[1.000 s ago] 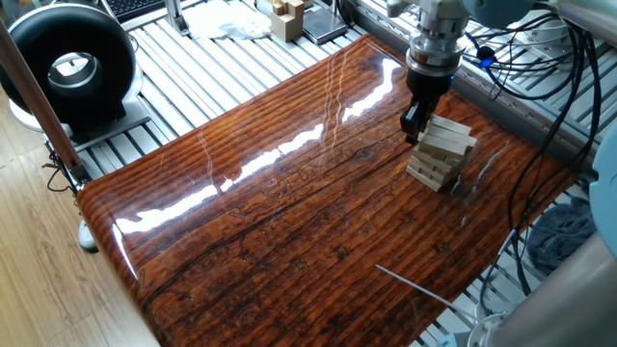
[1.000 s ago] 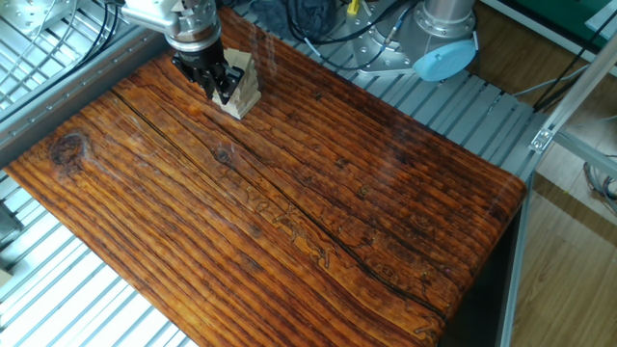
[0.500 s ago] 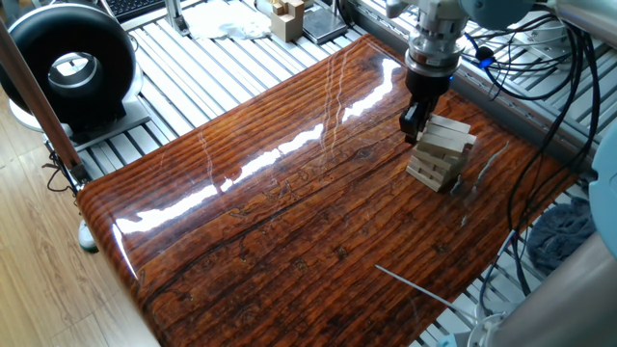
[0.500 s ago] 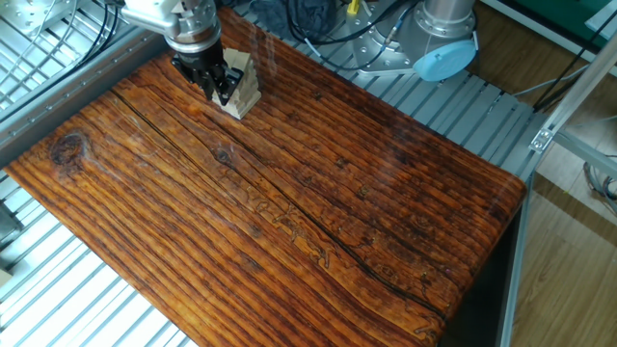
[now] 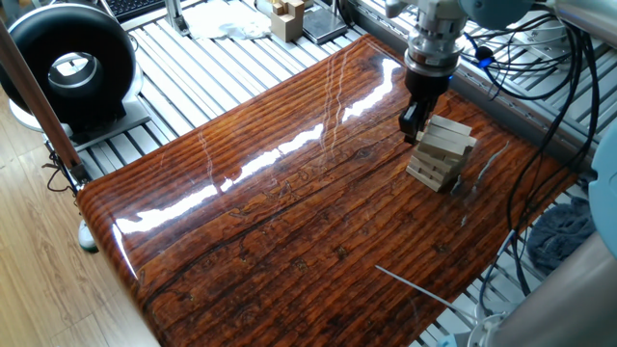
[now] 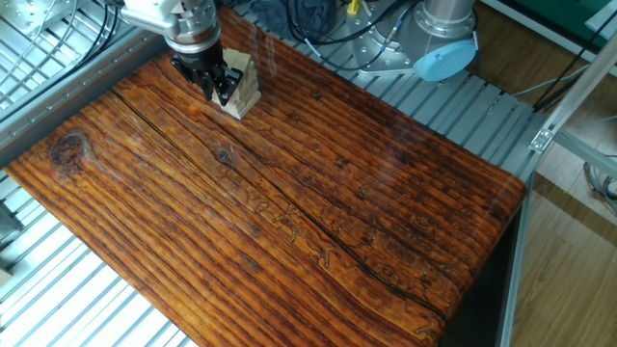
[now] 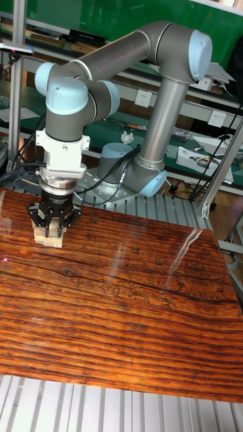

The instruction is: Play Jenga

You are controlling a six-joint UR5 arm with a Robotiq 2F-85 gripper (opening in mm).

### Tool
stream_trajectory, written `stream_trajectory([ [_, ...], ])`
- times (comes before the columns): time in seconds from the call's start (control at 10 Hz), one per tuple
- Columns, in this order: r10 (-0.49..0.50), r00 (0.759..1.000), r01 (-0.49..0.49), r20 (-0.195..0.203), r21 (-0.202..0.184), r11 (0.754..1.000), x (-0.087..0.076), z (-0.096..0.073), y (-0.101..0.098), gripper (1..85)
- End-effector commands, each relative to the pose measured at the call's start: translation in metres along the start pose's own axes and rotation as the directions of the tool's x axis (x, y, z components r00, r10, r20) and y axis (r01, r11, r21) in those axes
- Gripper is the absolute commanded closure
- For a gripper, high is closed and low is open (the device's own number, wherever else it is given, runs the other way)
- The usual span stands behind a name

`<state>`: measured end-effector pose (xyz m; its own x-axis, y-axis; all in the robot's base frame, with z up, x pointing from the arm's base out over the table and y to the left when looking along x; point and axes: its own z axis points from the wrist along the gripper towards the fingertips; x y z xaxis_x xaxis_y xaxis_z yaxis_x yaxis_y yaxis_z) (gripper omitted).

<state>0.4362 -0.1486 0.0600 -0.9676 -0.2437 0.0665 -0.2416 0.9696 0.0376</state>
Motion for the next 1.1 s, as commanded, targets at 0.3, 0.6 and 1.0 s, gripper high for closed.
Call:
stream_trajectory([
  [0.3, 0.009, 1.000, -0.009, 0.013, -0.010, 1.000, -0.0055, -0.0007, 0.0020, 51.0],
  [0.6, 0.010, 1.000, -0.010, 0.012, -0.013, 1.000, -0.0058, -0.0005, 0.0029, 54.7],
  [1.0, 0.010, 1.000, -0.010, 0.009, -0.015, 1.000, -0.0065, -0.0013, 0.0037, 61.7],
])
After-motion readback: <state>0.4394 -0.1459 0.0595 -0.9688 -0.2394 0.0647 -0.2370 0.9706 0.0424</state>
